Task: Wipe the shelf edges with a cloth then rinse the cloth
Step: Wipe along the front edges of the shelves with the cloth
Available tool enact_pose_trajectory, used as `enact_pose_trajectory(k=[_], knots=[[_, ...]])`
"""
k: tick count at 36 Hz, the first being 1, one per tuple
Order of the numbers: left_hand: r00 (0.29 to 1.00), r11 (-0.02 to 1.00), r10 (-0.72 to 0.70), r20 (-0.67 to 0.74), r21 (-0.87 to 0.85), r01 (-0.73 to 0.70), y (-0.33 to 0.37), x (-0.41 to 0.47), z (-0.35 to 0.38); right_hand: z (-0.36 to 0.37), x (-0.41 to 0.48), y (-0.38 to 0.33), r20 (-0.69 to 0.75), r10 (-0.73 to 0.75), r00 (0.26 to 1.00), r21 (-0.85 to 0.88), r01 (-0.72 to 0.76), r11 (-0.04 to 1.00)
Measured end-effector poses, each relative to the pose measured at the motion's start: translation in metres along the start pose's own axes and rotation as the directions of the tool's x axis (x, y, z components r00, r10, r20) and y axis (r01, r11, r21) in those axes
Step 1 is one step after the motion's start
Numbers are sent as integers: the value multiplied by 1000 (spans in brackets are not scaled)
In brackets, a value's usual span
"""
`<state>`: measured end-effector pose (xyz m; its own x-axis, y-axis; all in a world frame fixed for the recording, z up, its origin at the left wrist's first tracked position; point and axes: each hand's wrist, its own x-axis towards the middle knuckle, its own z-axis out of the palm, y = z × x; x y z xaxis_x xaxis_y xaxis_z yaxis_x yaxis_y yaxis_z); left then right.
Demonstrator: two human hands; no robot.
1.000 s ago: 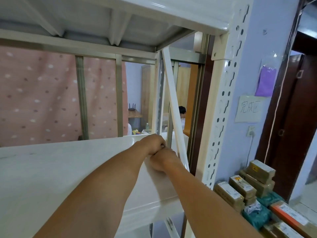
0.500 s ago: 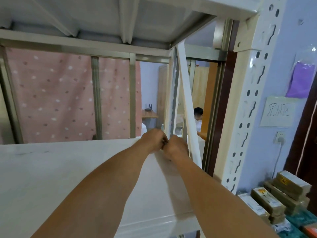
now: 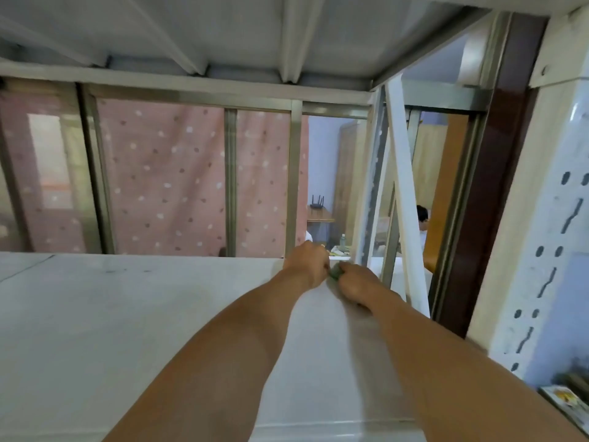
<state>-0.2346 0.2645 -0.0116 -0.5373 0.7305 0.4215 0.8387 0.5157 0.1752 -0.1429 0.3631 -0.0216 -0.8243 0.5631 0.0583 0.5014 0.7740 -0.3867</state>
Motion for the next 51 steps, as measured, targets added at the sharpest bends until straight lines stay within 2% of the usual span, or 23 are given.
enact_pose_trajectory(k=[4, 12, 15, 18, 24, 30, 35, 40, 44, 46, 47, 49, 51], knots=[[999, 994, -29, -35, 107, 33, -4, -2, -1, 2, 10, 0, 2, 12, 1000, 136, -12, 991], [994, 992, -108, -24, 66, 109, -10, -11, 7, 15, 19, 2, 61, -52, 997, -85, 57, 995], [996, 994, -87, 4, 63, 87, 2, -16, 7, 31, 50, 12, -23, -24, 999, -195, 19, 981], [997, 996, -67, 32, 63, 65, 1, -27, -1, 51, 93, 27, -20, 55, 998, -321, -58, 945], [997, 996, -70, 14, 53, 70, -55, -64, -22, 87, 137, 18, -11, 86, 996, -233, -86, 969], [991, 989, -134, -5, 66, 134, -108, -87, -50, 70, 56, -69, -2, 50, 999, -183, -49, 982], [972, 970, -234, -12, 71, 234, -152, -111, -69, 79, 41, -112, 29, 41, 999, -148, -36, 988], [958, 955, -283, -38, -105, 278, -189, -132, -82, 105, 24, -168, 42, -12, 999, -160, 19, 987], [952, 918, -304, -28, -276, 285, -201, -131, -99, 123, 21, -234, 137, -103, 985, -159, 124, 980], [933, 890, -359, -5, -303, 341, -211, -128, -104, 118, 2, -273, 228, -225, 947, -88, 250, 964], [918, 869, -397, 4, -318, 378, -218, -126, -105, 113, -5, -289, 260, -246, 934, -18, 259, 966], [894, 828, -447, 9, -373, 418, -231, -123, -108, 100, -5, -302, 306, -240, 921, 17, 247, 969], [898, 834, -440, 22, -360, 418, -242, -124, -112, 89, 3, -296, 298, -242, 923, 89, 226, 970]])
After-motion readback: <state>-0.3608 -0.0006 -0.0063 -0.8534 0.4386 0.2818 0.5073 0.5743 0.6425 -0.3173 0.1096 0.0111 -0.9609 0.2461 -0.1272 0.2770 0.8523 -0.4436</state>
